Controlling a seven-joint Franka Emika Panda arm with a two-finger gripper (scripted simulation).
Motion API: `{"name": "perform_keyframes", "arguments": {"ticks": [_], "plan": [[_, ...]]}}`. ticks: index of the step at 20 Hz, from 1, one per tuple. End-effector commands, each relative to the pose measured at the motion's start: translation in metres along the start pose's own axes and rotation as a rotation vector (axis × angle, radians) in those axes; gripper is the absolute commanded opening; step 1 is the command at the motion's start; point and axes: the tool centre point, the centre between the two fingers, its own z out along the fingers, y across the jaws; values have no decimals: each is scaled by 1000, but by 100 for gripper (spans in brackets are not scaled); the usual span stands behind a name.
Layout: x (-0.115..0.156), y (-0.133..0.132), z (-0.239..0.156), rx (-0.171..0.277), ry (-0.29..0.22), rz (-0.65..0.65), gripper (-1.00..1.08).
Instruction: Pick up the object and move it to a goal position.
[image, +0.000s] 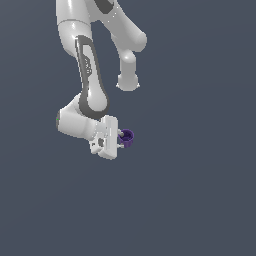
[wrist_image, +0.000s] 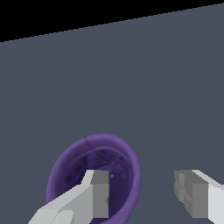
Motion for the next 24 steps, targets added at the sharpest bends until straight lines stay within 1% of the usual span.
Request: {"name": "perform_keyframes", "arguments": {"ticks": [1, 7, 11, 12, 24], "plan": [[0, 0, 3, 0, 0, 0, 28], [0, -1, 24, 0, 1, -3, 28], [1, -1, 30, 1, 2, -4, 28], [1, -1, 30, 1, 2, -4, -100], [3, 0, 29, 1, 2, -4, -100]]}}
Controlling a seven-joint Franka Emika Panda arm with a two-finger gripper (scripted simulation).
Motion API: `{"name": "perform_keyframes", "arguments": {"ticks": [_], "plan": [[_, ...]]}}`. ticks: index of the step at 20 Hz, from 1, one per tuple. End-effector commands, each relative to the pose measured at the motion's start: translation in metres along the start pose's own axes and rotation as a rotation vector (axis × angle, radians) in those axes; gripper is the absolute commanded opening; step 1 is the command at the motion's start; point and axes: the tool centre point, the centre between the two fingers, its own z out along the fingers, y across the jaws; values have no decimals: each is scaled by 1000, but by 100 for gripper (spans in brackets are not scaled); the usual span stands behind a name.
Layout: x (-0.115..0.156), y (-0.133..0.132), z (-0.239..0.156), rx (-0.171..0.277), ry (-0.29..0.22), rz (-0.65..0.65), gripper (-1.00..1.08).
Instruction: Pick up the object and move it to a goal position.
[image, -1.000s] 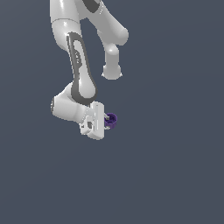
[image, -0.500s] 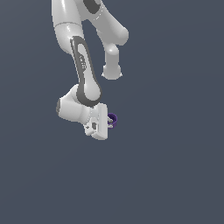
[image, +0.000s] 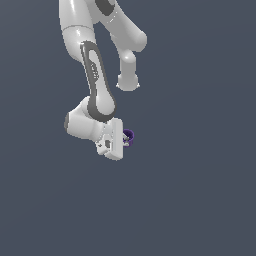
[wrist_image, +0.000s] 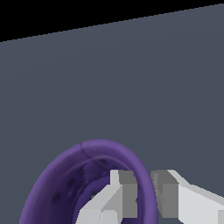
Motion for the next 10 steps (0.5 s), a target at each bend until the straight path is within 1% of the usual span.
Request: {"name": "perform_keyframes", "arguments": {"ticks": [1, 5, 8, 10], "plan": [[4, 1, 0, 0, 0, -1, -100], [25, 4, -3, 1, 0, -1, -100], [51, 8, -6, 1, 0, -1, -100], [74, 12, -9, 2, 0, -1, -100]]}}
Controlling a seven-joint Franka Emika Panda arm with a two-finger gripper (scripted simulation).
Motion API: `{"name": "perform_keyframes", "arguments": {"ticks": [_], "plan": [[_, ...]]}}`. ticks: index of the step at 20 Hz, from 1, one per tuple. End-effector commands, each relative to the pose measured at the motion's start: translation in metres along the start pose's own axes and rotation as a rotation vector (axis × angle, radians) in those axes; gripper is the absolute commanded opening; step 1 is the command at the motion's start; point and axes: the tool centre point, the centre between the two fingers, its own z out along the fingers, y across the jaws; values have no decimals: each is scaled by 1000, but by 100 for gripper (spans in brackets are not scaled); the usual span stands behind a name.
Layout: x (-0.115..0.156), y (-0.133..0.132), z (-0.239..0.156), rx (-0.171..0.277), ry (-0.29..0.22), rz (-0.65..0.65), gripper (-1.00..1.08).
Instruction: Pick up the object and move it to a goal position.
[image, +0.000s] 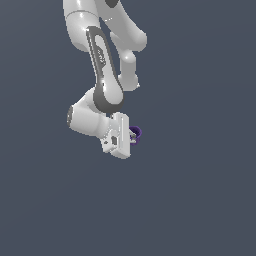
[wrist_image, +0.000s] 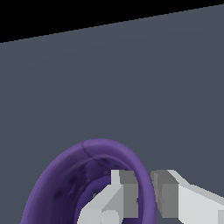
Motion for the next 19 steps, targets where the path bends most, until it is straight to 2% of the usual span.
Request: {"name": "perform_keyframes", "arguments": {"ticks": [1, 6, 10, 14, 19], "plan": [[30, 5, -4, 1, 0, -3, -100], [92, 16, -12, 1, 0, -3, -100], [129, 24, -18, 0, 1, -3, -100], [150, 29, -22, -1, 1, -3, -100], [158, 32, -24, -2, 1, -2, -100]]}}
